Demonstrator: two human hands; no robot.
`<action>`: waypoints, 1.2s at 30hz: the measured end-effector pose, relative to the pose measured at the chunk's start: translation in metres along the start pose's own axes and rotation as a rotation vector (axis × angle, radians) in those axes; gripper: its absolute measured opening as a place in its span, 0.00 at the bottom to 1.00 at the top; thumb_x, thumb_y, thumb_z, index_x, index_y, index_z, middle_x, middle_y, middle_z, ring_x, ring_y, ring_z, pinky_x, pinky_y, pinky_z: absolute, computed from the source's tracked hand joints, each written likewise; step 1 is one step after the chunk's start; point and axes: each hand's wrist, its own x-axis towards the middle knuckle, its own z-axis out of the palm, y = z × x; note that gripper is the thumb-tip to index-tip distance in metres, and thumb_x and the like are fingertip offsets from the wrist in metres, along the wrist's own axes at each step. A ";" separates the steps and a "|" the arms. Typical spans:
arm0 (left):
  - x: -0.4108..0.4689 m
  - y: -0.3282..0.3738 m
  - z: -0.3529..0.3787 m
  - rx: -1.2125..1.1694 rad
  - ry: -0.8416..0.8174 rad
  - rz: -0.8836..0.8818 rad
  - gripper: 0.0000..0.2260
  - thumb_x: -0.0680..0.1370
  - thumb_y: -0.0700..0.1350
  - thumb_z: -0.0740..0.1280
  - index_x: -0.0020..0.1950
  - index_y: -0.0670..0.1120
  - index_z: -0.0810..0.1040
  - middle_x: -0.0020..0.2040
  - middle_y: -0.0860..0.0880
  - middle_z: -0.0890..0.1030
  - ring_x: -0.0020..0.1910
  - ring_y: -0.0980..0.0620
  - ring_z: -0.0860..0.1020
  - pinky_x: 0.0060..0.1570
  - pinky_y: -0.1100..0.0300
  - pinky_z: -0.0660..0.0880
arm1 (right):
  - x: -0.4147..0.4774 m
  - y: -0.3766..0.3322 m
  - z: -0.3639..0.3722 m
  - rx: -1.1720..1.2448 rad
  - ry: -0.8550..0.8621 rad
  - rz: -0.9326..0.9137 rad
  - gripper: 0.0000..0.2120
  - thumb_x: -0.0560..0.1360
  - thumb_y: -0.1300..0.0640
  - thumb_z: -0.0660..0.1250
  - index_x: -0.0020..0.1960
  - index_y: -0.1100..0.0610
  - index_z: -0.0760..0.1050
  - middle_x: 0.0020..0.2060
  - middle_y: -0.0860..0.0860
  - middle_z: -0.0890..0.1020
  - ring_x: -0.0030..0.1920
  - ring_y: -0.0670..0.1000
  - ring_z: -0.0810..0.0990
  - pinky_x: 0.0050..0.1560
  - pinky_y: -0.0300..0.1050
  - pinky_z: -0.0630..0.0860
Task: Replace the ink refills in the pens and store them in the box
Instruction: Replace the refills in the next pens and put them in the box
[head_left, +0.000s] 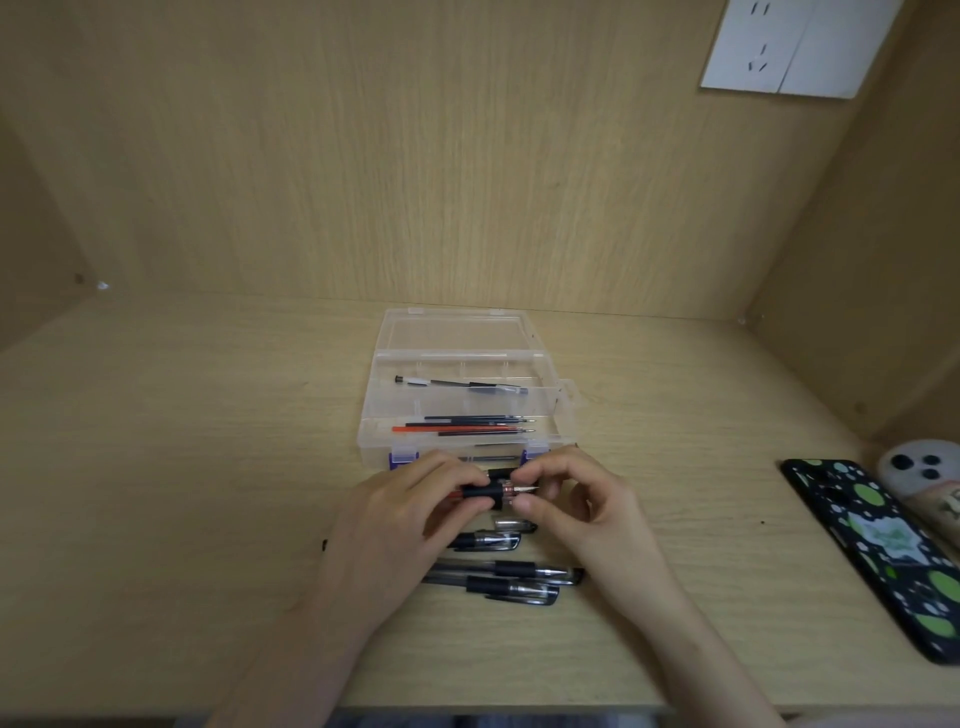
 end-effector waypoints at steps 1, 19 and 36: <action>0.000 0.000 0.000 -0.002 0.001 -0.004 0.12 0.77 0.56 0.61 0.50 0.51 0.80 0.46 0.59 0.79 0.40 0.62 0.77 0.35 0.63 0.75 | -0.001 -0.001 0.000 0.018 -0.002 0.019 0.13 0.67 0.60 0.75 0.48 0.48 0.81 0.38 0.41 0.79 0.38 0.43 0.72 0.43 0.31 0.67; 0.001 0.002 -0.001 -0.015 -0.024 -0.013 0.14 0.78 0.56 0.59 0.50 0.51 0.80 0.44 0.60 0.78 0.39 0.63 0.76 0.36 0.67 0.73 | -0.002 -0.006 -0.002 0.043 0.052 0.034 0.06 0.66 0.57 0.75 0.41 0.48 0.82 0.33 0.45 0.77 0.33 0.40 0.70 0.37 0.30 0.65; 0.002 0.005 -0.005 -0.066 0.013 -0.055 0.13 0.77 0.55 0.61 0.50 0.49 0.81 0.42 0.58 0.80 0.38 0.63 0.78 0.34 0.64 0.75 | -0.009 -0.005 -0.037 0.401 0.222 0.226 0.07 0.65 0.53 0.73 0.41 0.54 0.81 0.35 0.52 0.82 0.32 0.50 0.75 0.30 0.39 0.71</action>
